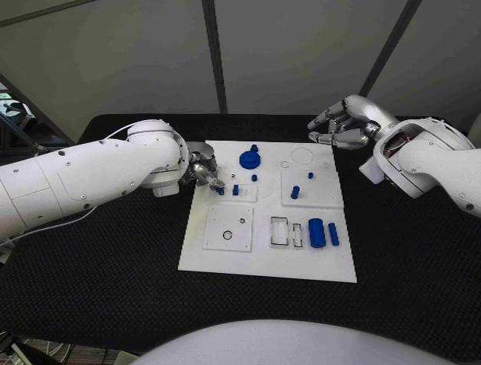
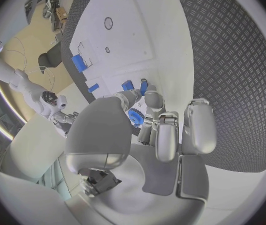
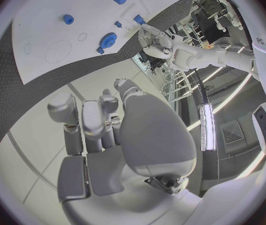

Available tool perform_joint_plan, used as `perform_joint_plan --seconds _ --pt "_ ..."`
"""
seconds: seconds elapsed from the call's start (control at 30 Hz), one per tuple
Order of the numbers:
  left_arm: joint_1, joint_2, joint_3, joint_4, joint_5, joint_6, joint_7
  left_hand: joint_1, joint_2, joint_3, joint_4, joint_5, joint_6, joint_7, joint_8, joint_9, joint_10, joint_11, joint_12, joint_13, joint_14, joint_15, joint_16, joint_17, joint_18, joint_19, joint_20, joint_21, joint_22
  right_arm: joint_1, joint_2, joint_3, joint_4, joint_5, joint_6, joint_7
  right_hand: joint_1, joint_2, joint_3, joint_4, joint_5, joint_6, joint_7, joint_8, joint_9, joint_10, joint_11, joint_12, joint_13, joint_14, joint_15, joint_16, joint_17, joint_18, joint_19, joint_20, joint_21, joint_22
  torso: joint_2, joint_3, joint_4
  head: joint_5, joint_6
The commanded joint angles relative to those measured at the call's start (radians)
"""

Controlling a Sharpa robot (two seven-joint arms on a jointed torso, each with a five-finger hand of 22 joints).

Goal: Assemble the parts on the task board

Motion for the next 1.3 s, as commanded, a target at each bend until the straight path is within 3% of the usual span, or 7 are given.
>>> perform_joint_plan --seconds 0.03,1.07,1.3 --pt "-0.001 0.003 -0.001 0.000 -0.022 0.013 -0.005 -0.005 -0.003 0.137 -0.133 0.005 0.004 -0.002 0.005 0.001 0.013 -0.013 -0.003 -0.001 0.100 -0.005 0.006 0.245 -0.011 0.006 0.001 0.004 0.025 0.002 0.001 0.001 0.000 0.000 0.007 0.007 -0.003 -0.008 0.006 -0.002 0.007 0.005 0.000 -0.005 -0.001 -0.004 -0.001 0.004 0.000 0.017 -0.001 -0.005 0.001 0.019 0.008 0.002 -0.003 0.001 0.000 -0.0001 0.0004 0.000 0.001" --pt "-0.004 0.019 -0.003 -0.008 -0.023 0.033 -0.006 -0.007 -0.006 0.140 -0.136 0.008 0.006 -0.002 0.006 0.003 0.015 -0.013 -0.004 -0.003 0.100 -0.006 0.007 0.246 -0.011 0.007 0.001 0.005 0.027 0.002 0.001 0.001 0.002 0.000 0.007 0.008 -0.003 -0.008 0.007 -0.002 0.007 0.005 0.000 -0.005 -0.001 -0.004 -0.001 0.004 0.000 0.017 -0.001 -0.006 0.000 0.019 0.009 0.002 -0.002 0.001 0.000 0.0006 -0.0003 -0.001 -0.004" --pt "-0.004 0.025 -0.008 -0.011 -0.023 0.049 -0.008 -0.013 -0.009 0.140 -0.135 0.008 0.006 -0.002 0.006 0.004 0.018 -0.013 -0.003 -0.001 0.100 -0.005 0.006 0.245 -0.010 0.006 0.001 0.002 0.024 0.002 0.000 0.001 0.003 0.000 0.007 0.007 -0.003 -0.009 0.008 -0.002 0.008 0.005 0.000 -0.005 -0.001 -0.005 -0.001 0.004 -0.001 0.017 -0.001 -0.006 0.000 0.019 0.008 0.002 -0.003 0.001 -0.001 0.0007 -0.0005 -0.002 -0.005"
